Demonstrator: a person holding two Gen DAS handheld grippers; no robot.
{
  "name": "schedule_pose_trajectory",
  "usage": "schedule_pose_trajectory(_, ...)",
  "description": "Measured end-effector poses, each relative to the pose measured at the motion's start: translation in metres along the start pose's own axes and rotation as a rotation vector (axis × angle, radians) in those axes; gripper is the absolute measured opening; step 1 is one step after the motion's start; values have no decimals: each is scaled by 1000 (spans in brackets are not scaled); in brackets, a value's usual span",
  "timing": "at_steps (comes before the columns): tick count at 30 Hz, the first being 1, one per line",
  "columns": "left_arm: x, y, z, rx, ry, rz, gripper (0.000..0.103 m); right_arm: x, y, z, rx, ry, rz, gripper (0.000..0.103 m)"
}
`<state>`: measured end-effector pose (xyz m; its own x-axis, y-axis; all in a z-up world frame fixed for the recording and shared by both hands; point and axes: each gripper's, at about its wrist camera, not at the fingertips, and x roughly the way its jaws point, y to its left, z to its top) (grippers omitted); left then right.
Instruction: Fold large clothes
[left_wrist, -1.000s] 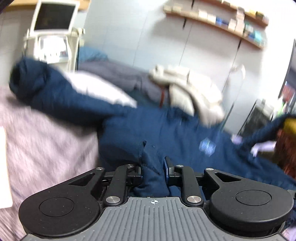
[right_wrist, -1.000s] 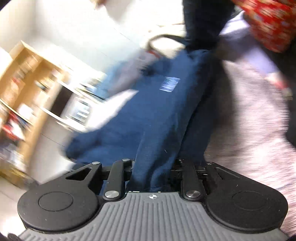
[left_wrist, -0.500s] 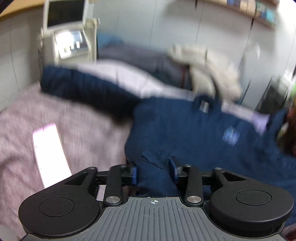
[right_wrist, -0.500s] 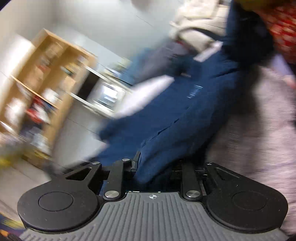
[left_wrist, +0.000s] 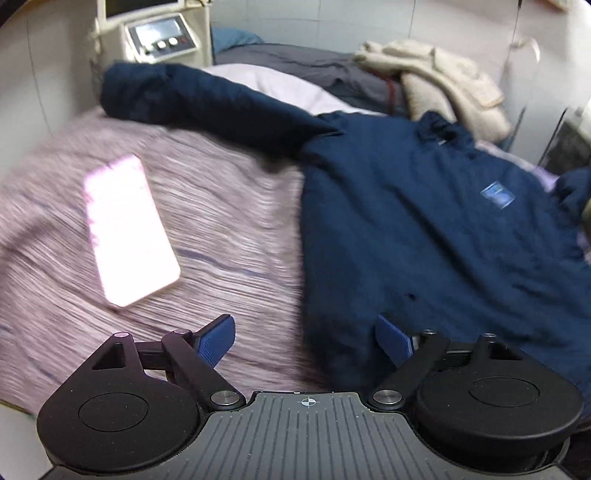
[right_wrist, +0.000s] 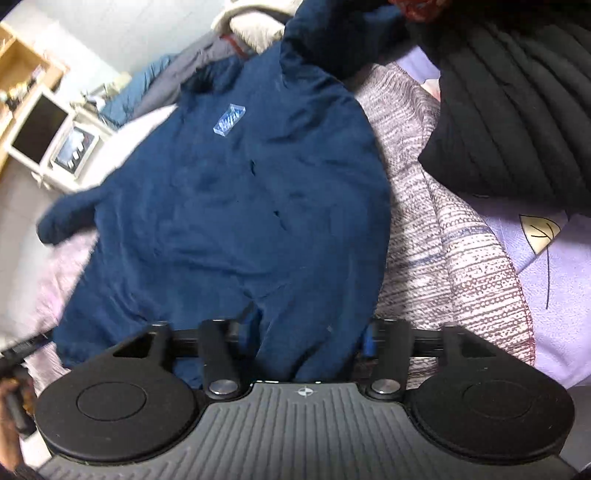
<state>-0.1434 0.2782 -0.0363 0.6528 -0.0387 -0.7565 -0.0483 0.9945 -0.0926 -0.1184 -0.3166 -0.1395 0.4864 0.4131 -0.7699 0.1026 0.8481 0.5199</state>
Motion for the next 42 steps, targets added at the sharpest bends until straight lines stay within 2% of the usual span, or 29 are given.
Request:
schedule_pose_trajectory(2,12,1,-7,-33,-17,-24,103,3,0,-1,-1,-15,10,74)
schedule_pose_trajectory(4,25,0,-13,-70,-7,-31,103,6,1,1,24,-21,41,80)
schedule_pose_trajectory(6,31,-4,-15,-116,-1,-82,103,9,0,0,41,-7,60,80)
schedule_pose_trajectory(9,39,-12,-13,-149,23,-120,103,15,4,-3,27,22,58,80)
schedule_pose_trajectory(12,53,-21,-13,-125,71,-113,103,23,4,-9,38,51,75,79)
schedule_pose_trajectory(13,54,-26,-13,-97,72,-93,103,26,7,-11,42,55,85,75)
schedule_pose_trajectory(14,53,-30,-13,-56,71,-69,96,26,9,-12,36,52,88,65)
schedule_pose_trajectory(15,49,-35,-12,-11,65,-50,86,24,13,-12,19,45,92,60)
schedule_pose_trajectory(17,35,-34,-7,19,40,-43,74,17,20,-13,-23,36,97,43)
schedule_pose_trajectory(18,27,-29,-4,13,31,-42,71,12,24,-12,-37,38,106,39)
schedule_pose_trajectory(20,10,-17,3,5,25,-31,57,1,31,-8,-30,33,172,32)
schedule_pose_trajectory(23,-10,-2,8,22,23,51,51,-21,46,-2,-27,14,306,29)
schedule_pose_trajectory(24,-14,3,8,22,20,86,45,-27,53,0,-36,14,322,29)
schedule_pose_trajectory(25,-16,7,7,25,24,129,32,-31,59,0,-48,21,324,29)
schedule_pose_trajectory(27,-11,17,0,34,54,198,33,-29,67,-2,-86,48,277,29)
schedule_pose_trajectory(30,3,22,-12,-15,86,188,36,-7,62,-15,-130,110,135,29)
schedule_pose_trajectory(31,5,20,-15,-18,88,184,48,1,57,-19,-120,131,104,29)
schedule_pose_trajectory(32,5,16,-16,-7,83,189,73,8,51,-23,-114,142,87,32)
schedule_pose_trajectory(33,4,16,-17,9,74,201,83,13,44,-26,-95,145,80,36)
schedule_pose_trajectory(34,3,12,-16,19,61,216,103,16,38,-28,-67,145,73,43)
schedule_pose_trajectory(37,-4,12,-6,42,20,253,103,16,33,-32,-59,145,51,50)
schedule_pose_trajectory(39,-13,22,4,15,-1,267,103,13,38,-32,-85,144,38,55)
schedule_pose_trajectory(41,-27,36,15,-40,-24,291,103,6,43,-28,-116,149,2,72)
schedule_pose_trajectory(42,-32,44,21,-65,-38,299,103,1,44,-26,-135,145,-25,75)
